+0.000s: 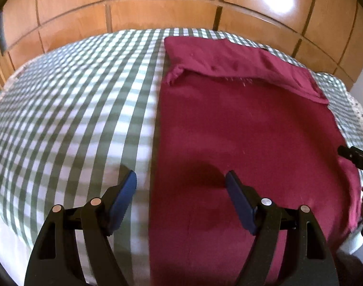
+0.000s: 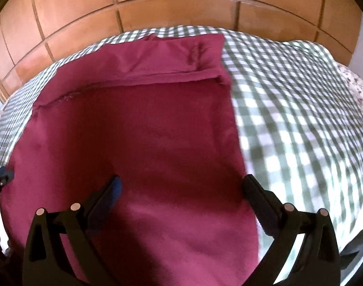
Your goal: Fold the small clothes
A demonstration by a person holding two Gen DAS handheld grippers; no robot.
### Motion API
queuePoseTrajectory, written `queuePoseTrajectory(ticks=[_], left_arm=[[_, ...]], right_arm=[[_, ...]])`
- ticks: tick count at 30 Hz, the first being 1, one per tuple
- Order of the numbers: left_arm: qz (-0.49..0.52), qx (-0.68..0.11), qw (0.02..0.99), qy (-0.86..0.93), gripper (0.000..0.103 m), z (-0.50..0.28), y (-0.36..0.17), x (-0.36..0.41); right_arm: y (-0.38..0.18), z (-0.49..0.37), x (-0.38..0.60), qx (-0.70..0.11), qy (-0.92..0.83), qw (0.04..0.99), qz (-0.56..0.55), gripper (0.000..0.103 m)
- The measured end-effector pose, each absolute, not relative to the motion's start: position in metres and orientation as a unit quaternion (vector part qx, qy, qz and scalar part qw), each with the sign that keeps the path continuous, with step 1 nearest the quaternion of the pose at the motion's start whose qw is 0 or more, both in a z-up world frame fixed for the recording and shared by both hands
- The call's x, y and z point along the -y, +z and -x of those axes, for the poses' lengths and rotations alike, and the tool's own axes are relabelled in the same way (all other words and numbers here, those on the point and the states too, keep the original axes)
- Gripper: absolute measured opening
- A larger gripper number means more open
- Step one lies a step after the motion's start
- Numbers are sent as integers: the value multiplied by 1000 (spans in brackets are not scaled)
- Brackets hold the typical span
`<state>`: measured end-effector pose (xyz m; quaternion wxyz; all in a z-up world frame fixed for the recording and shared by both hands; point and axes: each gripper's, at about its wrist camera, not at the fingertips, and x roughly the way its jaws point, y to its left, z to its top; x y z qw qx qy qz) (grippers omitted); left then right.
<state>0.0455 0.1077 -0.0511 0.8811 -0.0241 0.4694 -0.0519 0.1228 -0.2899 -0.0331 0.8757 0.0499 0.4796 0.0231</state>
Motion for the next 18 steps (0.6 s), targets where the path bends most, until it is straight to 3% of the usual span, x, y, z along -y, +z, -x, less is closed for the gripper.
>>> queuePoseTrajectory(ticks=[3, 7, 12, 14, 18], left_arm=[[35, -477, 875, -70, 72, -33, -50, -115], [43, -488, 866, -99, 58, -15, -47, -122], [39, -512, 846, -145, 57, 10, -48, -126], [35, -528, 834, -157, 49, 18, -53, -125], [26, -543, 821, -177, 17, 28, -57, -121]], right_arm=[[-40, -105, 307, -499, 16, 864, -69, 101], [-44, -77, 319, -517, 29, 852, -82, 101], [-48, -39, 323, -550, 55, 828, -97, 97], [-54, -25, 326, -572, 62, 810, -115, 83], [-63, -14, 327, -592, 71, 791, -135, 57]])
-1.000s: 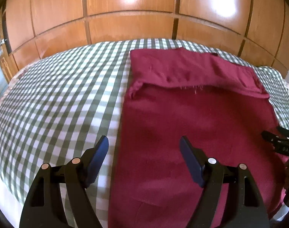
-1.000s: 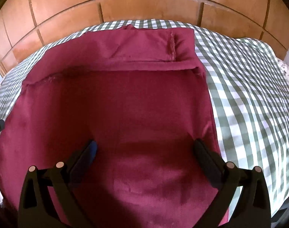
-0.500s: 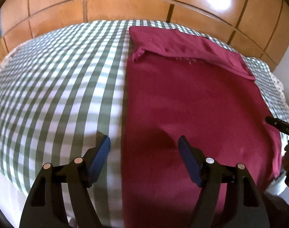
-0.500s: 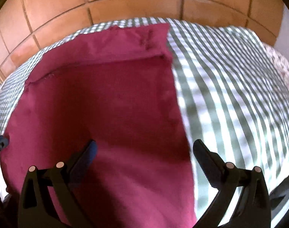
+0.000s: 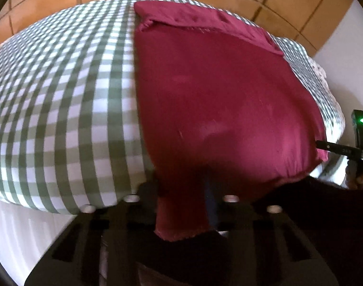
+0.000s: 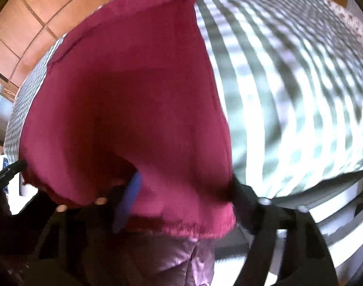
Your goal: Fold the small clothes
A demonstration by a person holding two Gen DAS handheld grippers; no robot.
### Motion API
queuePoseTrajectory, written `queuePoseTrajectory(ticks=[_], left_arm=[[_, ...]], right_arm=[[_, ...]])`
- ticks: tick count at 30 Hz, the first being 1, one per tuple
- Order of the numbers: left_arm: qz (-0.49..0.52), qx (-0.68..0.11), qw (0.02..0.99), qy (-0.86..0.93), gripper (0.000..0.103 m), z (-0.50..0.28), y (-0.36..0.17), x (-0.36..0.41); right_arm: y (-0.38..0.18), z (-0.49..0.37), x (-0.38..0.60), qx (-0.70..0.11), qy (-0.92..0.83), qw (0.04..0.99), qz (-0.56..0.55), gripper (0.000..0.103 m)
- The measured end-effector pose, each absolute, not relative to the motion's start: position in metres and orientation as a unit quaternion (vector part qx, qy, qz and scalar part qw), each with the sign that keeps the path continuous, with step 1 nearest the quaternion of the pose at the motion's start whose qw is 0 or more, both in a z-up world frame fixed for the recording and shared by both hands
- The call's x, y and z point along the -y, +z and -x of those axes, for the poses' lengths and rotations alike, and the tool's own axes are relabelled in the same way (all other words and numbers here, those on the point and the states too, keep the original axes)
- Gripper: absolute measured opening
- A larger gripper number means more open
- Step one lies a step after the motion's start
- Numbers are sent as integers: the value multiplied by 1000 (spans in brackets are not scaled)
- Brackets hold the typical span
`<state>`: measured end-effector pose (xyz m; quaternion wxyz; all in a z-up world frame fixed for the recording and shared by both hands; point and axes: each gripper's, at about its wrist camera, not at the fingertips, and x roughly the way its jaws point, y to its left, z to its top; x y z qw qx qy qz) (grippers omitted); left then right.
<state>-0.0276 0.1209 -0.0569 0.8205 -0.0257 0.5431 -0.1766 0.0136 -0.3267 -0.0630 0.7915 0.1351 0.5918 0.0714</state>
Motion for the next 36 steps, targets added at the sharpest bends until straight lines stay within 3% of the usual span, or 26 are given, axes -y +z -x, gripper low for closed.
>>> queuePoseTrajectory(ticks=[2, 4, 11, 16, 25, 27, 28, 29, 31, 32, 34, 36], left_arm=[[33, -540, 820, -187, 8, 29, -53, -122], [62, -533, 818, -205, 6, 27, -43, -126], [181, -479, 820, -254, 6, 2, -6, -143], [249, -460, 815, -249, 5, -41, -2, -153], [253, -476, 822, -184, 5, -133, -25, -153], [242, -477, 829, -164, 5, -148, -24, -150], [245, -478, 829, -157, 5, -154, -23, -151], [248, -476, 830, -153, 11, -155, -23, -153], [247, -458, 844, -127, 46, -155, -18, -162], [248, -453, 848, -118, 54, -154, -16, -165], [256, -444, 851, -116, 58, -149, -16, -176], [251, -449, 849, -117, 58, -139, -19, -184]], right_arm=[[-58, -14, 327, -594, 92, 785, -153, 24], [-46, -18, 325, -585, 114, 787, -161, 11], [-2, -55, 323, -513, 173, 808, -231, 11], [0, -96, 329, -490, 161, 813, -270, 11], [-18, -160, 346, -480, 103, 817, -303, 11], [-19, -163, 349, -476, 108, 816, -311, 18], [-17, -164, 348, -473, 113, 814, -318, 38], [-14, -164, 349, -466, 119, 814, -327, 66], [-4, -159, 348, -445, 120, 825, -327, 77], [0, -157, 350, -440, 123, 827, -328, 83], [7, -147, 357, -429, 112, 835, -326, 94], [11, -132, 364, -425, 101, 842, -317, 96]])
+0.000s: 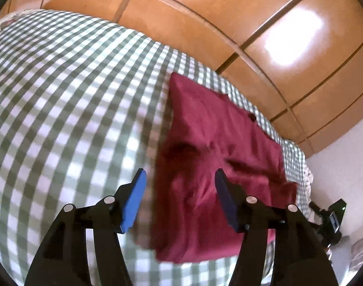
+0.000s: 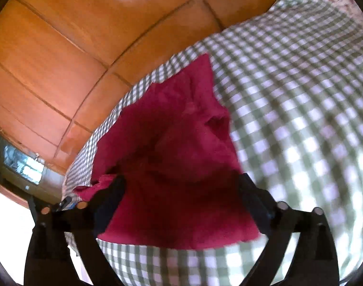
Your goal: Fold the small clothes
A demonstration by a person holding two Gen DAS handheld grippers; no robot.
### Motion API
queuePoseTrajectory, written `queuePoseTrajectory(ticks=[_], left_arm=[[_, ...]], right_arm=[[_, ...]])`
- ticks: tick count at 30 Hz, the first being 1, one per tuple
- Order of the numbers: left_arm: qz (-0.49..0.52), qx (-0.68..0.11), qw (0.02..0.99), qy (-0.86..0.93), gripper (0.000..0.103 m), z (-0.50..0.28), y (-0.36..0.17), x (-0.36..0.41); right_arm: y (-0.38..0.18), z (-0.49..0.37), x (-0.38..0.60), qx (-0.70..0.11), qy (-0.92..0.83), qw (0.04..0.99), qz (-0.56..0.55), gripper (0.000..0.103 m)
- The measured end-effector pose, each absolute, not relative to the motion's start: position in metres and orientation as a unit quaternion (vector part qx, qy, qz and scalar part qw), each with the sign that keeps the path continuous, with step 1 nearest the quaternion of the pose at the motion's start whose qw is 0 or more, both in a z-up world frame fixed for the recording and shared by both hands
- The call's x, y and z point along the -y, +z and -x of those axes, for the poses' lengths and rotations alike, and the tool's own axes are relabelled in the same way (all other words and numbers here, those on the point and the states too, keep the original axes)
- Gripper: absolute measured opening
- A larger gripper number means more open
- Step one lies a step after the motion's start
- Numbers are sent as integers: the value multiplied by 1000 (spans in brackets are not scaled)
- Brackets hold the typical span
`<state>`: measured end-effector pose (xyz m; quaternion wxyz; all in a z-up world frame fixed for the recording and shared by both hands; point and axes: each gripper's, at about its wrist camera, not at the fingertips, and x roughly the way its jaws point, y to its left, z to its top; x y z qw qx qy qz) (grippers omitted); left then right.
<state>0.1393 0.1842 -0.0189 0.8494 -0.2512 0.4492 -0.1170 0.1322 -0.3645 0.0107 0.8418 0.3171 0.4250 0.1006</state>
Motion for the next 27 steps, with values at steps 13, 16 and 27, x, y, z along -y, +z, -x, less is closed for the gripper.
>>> queuePoseTrajectory(ticks=[13, 16, 27], left_arm=[[204, -501, 823, -174, 27, -103, -57, -147], [197, -501, 825, -174, 21, -100, -54, -147], [205, -522, 807, -182, 18, -20, -50, -162]], right_arm=[[-30, -129, 341, -474, 47, 852, -219, 45], [-27, -125, 339, -477, 63, 850, -214, 29], [-23, -45, 342, -518, 101, 823, -209, 23]])
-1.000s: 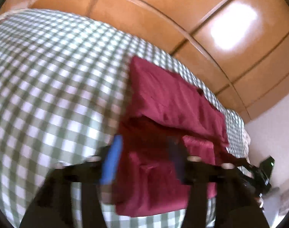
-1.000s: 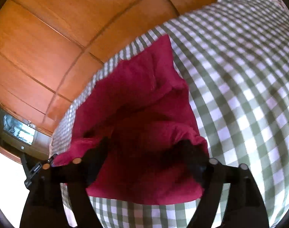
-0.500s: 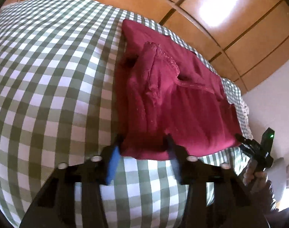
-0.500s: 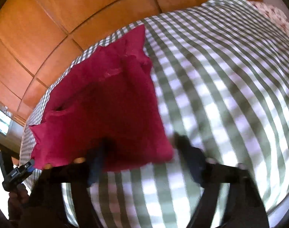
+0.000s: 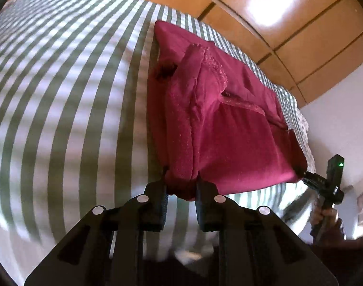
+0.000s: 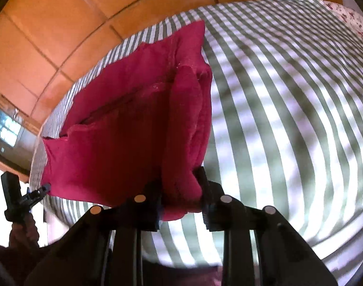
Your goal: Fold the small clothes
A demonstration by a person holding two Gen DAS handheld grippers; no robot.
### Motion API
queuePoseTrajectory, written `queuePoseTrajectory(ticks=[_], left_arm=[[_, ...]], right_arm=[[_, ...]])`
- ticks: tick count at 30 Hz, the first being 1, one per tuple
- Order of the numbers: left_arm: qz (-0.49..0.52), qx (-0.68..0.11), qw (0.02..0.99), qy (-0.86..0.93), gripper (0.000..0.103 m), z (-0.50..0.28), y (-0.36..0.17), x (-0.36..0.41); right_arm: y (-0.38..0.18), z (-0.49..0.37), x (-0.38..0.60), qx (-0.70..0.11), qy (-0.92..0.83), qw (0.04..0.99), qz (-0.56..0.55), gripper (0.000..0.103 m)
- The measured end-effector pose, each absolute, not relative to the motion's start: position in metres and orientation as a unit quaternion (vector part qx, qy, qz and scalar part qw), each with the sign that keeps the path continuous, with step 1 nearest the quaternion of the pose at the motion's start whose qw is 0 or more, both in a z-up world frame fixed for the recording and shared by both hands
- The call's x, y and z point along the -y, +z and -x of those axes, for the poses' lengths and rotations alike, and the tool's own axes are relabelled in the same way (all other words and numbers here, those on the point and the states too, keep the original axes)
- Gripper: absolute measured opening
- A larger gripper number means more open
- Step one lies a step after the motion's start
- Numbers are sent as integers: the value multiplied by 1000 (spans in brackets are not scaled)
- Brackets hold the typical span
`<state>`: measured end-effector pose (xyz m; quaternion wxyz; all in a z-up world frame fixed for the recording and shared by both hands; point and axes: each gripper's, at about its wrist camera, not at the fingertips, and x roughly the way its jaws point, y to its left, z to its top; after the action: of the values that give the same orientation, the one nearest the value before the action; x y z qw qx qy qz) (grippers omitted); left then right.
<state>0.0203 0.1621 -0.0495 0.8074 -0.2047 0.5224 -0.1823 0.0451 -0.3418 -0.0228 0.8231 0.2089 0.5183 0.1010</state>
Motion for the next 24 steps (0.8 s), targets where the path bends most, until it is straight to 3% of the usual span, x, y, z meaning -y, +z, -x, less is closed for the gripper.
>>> queuePoseTrajectory(ticks=[5, 6, 8, 9, 10, 18, 20, 22, 23, 24], left_arm=[[186, -543, 796, -191, 23, 18, -46, -162], [180, -544, 799, -180, 26, 18, -44, -163], [175, -536, 808, -173, 38, 11, -37, -167], [174, -525, 816, -166, 50, 7, -32, -170], [173, -516, 823, -161, 53, 3, -28, -172], [143, -488, 846, -159, 53, -56, -19, -156], [136, -493, 843, -165, 51, -67, -22, -148], [125, -496, 843, -170, 27, -69, -24, -141], [111, -496, 845, -166, 22, -70, -25, -138], [103, -493, 848, -163, 10, -69, -25, -137]], right_arm=[[-24, -20, 344, -545, 112, 808, -194, 25], [-22, -21, 345, -545, 107, 810, -190, 28], [-15, -25, 346, -533, 100, 819, -188, 46], [-9, -30, 348, -522, 93, 827, -187, 49], [-6, -34, 348, -517, 88, 831, -184, 55], [5, -82, 333, -484, 65, 862, -135, 56], [1, -89, 331, -483, 68, 863, -133, 51], [-4, -96, 328, -490, 64, 861, -118, 43], [-6, -98, 326, -495, 60, 860, -107, 29], [-6, -99, 326, -497, 60, 860, -102, 21]])
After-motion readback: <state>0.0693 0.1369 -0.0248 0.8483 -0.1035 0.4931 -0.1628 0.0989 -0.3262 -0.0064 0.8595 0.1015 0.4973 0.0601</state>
